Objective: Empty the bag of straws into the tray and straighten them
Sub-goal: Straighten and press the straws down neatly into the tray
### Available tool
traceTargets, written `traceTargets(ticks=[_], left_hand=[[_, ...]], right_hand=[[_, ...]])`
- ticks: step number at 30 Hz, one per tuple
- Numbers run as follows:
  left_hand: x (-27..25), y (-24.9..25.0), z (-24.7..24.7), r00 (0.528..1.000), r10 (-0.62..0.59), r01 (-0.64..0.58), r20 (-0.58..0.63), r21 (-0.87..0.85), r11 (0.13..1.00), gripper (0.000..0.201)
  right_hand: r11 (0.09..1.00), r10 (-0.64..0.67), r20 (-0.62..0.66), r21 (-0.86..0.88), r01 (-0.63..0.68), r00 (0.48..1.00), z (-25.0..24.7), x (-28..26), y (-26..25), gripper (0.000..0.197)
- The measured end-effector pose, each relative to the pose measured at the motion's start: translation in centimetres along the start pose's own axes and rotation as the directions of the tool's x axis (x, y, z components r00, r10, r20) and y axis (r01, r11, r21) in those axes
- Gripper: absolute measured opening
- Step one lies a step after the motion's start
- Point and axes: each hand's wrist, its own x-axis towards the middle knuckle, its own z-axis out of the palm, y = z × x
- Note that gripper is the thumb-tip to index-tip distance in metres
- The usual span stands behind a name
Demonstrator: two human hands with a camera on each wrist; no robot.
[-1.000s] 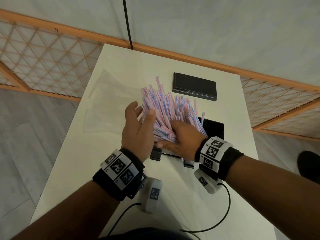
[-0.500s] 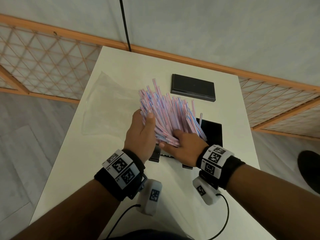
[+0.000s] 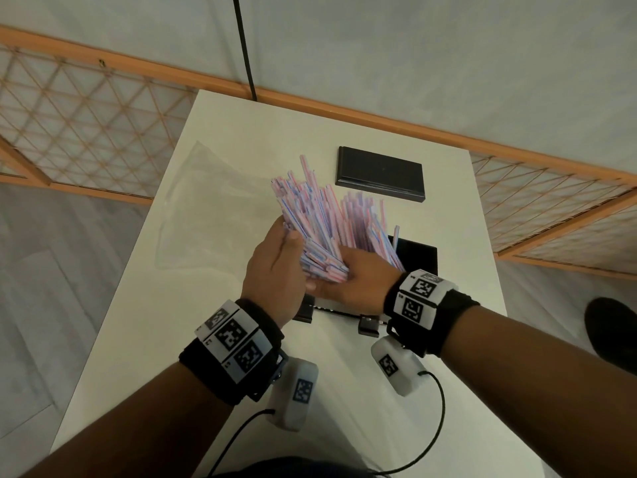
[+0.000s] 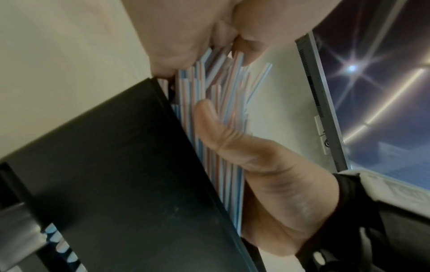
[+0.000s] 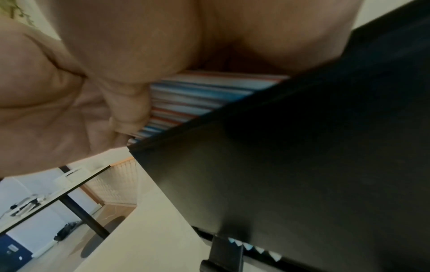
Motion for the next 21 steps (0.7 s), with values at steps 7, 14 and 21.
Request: traceTargets(ticks=[7,14,21], left_hand=[[-0.8,0.1,0.4,0.997,-0.042,0.046,0.072,-0.058,0.997,0.047],[-0.4,0.9,-0.7,0.989,-0.13,0.116,-0.072,-0.168,0.979,0.084],[0.0,0.8,-0.3,0.989,-0.124,0.112,-0.083,-0.135,0.985,0.092]], right_hand=[[0.979,-0.042,-0.139,-0.203,0.013,0.989,-0.6,0.8,-0.9,0.059],[0.961,-0.144,-0.264,-0.269,0.07,0.954,-1.1,-2.3,0.0,0.058],[0.971,-0.039,-0.345,-0.233,-0.046,0.938,-0.9,-5.0,2.7,0.051]])
